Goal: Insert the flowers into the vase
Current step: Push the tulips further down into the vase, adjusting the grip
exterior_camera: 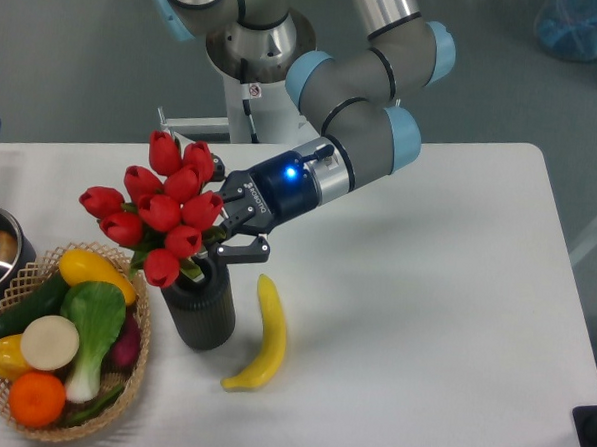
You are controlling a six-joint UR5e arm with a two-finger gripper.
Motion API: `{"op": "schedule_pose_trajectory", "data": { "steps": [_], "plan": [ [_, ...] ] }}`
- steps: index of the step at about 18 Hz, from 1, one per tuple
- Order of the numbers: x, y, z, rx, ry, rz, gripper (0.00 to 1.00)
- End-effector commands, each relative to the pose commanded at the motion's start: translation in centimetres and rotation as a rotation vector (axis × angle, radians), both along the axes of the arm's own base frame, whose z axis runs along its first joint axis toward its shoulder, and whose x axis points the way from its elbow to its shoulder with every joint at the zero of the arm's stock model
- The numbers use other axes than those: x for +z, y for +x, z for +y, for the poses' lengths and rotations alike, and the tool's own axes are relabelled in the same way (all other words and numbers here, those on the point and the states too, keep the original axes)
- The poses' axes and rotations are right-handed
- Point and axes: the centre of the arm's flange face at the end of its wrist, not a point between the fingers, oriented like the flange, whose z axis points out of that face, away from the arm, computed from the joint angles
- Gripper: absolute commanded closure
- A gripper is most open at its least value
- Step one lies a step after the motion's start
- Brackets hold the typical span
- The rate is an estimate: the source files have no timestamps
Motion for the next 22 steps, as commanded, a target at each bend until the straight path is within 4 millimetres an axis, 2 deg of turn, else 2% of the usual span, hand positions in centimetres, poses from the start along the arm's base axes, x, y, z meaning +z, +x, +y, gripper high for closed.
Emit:
{"op": "schedule_pose_trajectory", "data": {
  "steps": [5, 9, 15, 22],
  "plan": [
    [-1.3, 0.1, -0.1, 0.0, -0.004, -0.006, 0.59],
    [-3.2, 0.7, 0.1, -0.007, 0.011, 0.017, 0.59],
    [-3.8, 0.9, 0.0, -0.007, 0.004, 0.006, 0.58],
    [-6.3, 1.3, -0.5, -0.004, -0.02, -0.031, 0.58]
  ]
}}
